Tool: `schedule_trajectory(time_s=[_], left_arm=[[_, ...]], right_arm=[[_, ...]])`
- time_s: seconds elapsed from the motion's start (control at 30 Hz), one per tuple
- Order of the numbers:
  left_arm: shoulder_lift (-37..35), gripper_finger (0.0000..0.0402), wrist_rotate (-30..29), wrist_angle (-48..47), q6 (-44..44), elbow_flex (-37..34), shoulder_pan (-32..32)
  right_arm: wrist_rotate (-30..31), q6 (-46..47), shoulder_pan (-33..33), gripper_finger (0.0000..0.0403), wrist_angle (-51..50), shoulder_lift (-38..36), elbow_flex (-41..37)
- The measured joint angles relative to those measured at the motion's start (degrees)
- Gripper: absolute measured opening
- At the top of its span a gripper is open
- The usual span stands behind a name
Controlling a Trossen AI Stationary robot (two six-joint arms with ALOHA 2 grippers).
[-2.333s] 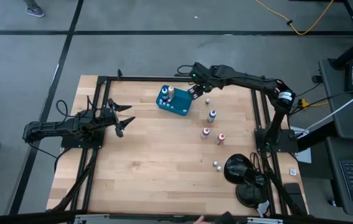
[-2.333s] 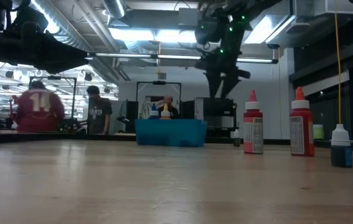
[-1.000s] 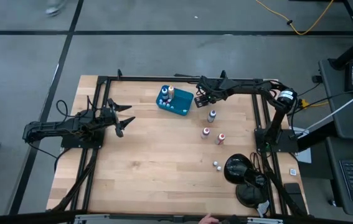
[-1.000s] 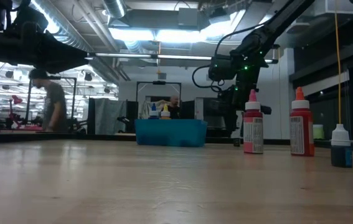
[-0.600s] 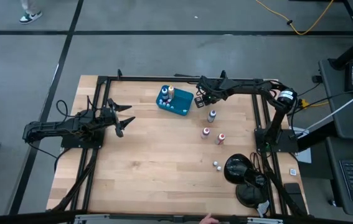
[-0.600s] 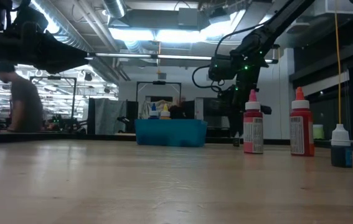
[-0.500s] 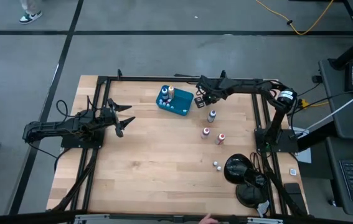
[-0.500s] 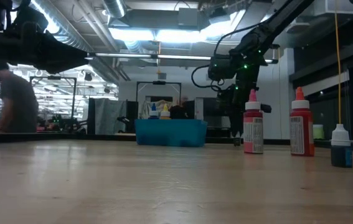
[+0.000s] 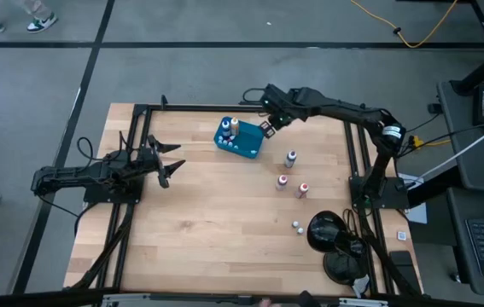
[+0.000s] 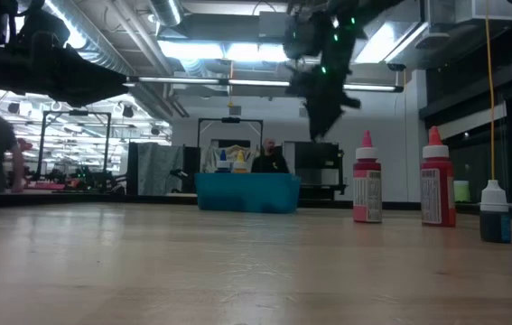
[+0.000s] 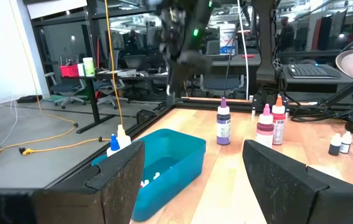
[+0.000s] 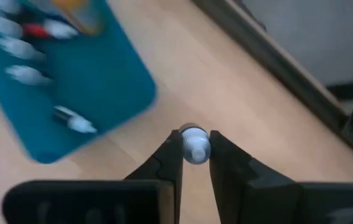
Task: Pick & Place food coloring
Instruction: Put the small black food coloring bottle into the blue bin
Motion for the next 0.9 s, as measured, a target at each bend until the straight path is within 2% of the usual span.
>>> schedule_trajectory(time_s=[0.2,0.43,0.9], left_arm=[[0.0,0.0267,0.0,0.0,0.0,0.0,0.0],[0.0,0.0267,0.0,0.0,0.0,0.0,0.0],[0.0,0.0267,0.0,0.0,0.0,0.0,0.0]], right_arm=[[0.0,-2.4,2.3,0.0057,-0.7,0.0,8.3],[1.6,-4.0,4.2,0.0057,0.3,1.3,13.4],[0.6,-7.9,9.3,0.0057,4.1,12.6,14.2]])
